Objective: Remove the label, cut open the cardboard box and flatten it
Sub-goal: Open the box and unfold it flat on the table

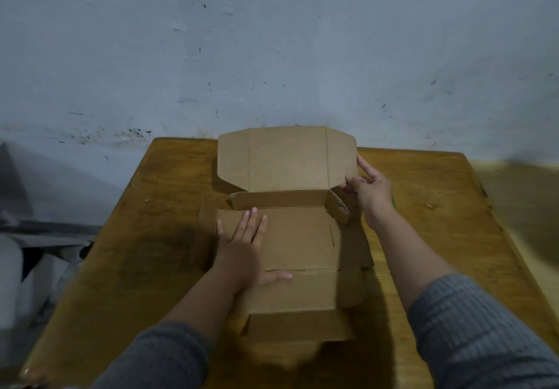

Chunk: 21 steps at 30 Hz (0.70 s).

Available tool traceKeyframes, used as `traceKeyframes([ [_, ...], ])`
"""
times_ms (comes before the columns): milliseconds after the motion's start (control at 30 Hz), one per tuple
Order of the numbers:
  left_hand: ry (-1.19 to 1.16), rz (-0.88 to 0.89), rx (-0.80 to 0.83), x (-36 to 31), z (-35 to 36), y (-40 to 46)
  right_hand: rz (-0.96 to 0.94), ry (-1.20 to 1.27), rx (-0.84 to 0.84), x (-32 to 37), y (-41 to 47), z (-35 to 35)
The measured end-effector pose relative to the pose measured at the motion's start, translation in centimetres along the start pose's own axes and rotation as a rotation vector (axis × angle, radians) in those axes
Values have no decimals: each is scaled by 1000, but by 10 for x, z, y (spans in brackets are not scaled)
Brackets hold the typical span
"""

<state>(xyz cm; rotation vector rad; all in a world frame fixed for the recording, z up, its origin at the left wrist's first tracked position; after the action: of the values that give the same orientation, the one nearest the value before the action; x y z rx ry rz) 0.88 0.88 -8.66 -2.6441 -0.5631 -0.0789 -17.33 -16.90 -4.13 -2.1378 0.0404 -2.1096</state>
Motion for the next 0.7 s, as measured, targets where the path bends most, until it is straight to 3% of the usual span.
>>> traceKeyframes([
  [267,18,3,17,2,-15,26,-17,29,-66,0,1,-9],
  [400,87,5,-54,-9,-21,18,-14,47,-125,3,8,-8],
  [500,13,20,7,-17,-9,2,-4,60,-110,-3,5,-7],
  [700,-71,19,-18,-17,-2,2,-7,36,-76,-5,-6,-10],
])
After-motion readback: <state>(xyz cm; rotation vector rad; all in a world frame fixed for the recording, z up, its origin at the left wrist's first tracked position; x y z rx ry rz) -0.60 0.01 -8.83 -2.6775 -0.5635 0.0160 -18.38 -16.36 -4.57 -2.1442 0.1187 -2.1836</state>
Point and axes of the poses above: each hand's wrist, its own y-axis towards the middle knuckle, its own z-axis out of the palm, x = y × z, the point moved 2 cm from there along y, towards the middle knuckle, and after that the axes turned 11 degrees about -z, right-handed, at the moved point
